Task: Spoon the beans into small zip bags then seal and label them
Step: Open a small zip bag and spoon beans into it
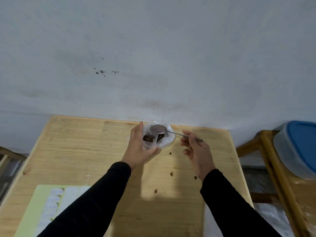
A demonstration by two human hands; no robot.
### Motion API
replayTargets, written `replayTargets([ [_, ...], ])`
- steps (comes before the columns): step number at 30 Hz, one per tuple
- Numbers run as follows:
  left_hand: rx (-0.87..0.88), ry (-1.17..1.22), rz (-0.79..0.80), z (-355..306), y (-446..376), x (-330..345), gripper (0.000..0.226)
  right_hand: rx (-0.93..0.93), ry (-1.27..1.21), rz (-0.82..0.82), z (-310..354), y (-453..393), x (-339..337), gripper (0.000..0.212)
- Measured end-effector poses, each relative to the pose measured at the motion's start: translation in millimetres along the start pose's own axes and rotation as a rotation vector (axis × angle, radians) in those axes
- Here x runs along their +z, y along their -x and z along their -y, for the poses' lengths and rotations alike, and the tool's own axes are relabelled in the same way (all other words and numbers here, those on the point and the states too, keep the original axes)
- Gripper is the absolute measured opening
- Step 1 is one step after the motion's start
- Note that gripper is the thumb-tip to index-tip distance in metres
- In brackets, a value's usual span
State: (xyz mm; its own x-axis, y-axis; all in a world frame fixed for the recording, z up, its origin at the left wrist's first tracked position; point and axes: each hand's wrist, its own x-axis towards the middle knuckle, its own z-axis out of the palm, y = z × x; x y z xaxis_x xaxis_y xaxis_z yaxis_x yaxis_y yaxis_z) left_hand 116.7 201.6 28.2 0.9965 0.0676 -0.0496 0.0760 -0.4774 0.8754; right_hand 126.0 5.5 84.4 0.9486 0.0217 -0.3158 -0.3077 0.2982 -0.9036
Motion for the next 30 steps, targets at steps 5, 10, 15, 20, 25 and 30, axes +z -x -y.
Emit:
replayTargets([
  [5,0.029,0.004,-0.042,3.9,-2.1,3.6,0.112,-0.003,-0.195,-0.214,-0.7,-4.2,-16.9,0.021],
  [10,0.062,-0.022,-0.067,7.0,-2.2,6.5,0.112,0.049,-0.003,-0.43,-26.6,-5.9,-37.0,0.018],
  [15,0.061,-0.043,-0.066,10.3,-4.6,8.4,0.114,0.077,0.152,-0.532,-52.4,-14.4,-39.1,0.02],
  [20,0.078,-0.09,-0.061,14.1,-5.8,8.7,0.114,0.137,0.465,-0.581,-63.9,-25.0,-33.4,0.007],
  [25,0.062,-0.102,-0.05,9.2,-5.0,7.0,0.113,0.155,0.794,-0.553,-68.1,-34.8,-33.0,0.013],
  [30,0.025,-0.06,-0.035,3.4,-2.8,5.3,0.114,0.168,0.878,-0.563,-69.2,-41.2,-30.6,0.017],
])
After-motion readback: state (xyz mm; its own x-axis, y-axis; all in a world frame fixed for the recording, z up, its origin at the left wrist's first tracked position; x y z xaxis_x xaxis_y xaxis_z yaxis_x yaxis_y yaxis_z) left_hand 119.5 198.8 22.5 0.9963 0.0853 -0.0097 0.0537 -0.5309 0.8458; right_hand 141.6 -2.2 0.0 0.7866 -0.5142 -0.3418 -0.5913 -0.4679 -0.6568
